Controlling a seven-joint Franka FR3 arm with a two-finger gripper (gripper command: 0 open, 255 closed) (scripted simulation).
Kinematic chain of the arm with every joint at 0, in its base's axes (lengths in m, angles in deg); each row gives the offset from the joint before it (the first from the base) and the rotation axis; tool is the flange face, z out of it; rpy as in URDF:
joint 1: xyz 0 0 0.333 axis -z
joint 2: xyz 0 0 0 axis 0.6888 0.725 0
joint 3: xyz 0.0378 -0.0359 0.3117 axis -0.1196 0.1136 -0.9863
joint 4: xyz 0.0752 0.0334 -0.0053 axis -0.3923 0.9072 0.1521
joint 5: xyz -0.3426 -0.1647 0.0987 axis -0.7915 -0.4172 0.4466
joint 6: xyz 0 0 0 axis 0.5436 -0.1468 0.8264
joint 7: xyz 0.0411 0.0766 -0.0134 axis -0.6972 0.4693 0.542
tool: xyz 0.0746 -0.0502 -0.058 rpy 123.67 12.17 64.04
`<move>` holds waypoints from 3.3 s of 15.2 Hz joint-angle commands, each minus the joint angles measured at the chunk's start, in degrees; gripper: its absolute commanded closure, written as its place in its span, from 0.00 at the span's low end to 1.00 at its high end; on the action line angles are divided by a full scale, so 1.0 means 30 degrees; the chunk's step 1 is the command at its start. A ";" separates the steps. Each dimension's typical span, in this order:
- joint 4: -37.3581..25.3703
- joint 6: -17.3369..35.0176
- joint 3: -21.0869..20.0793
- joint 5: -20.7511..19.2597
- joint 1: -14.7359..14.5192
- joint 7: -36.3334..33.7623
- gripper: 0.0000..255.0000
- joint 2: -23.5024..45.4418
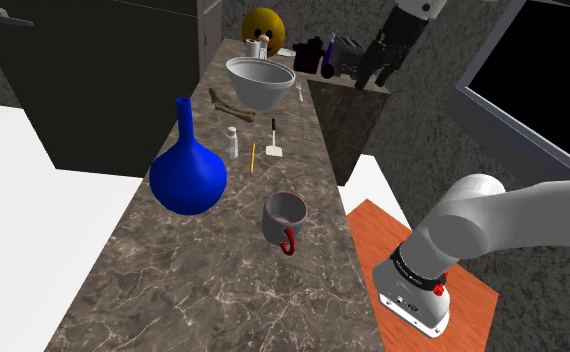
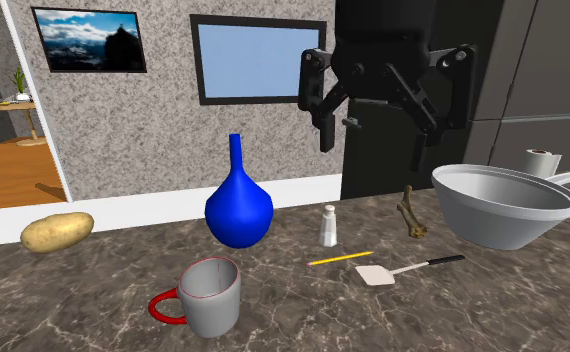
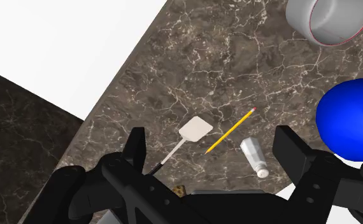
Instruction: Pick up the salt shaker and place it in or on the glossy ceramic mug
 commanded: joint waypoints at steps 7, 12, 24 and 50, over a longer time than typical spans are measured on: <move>-0.0461 0.2719 -0.0515 0.0595 -0.0521 -0.0331 0.00 0.3707; -0.1499 0.4622 -0.0920 0.1009 -0.0923 -0.0537 0.00 0.7073; -0.6323 0.7382 -0.1830 0.1559 -0.1734 -0.0968 0.00 1.5637; -1.0675 0.9240 -0.2323 0.1496 -0.2438 -0.1330 1.00 2.2486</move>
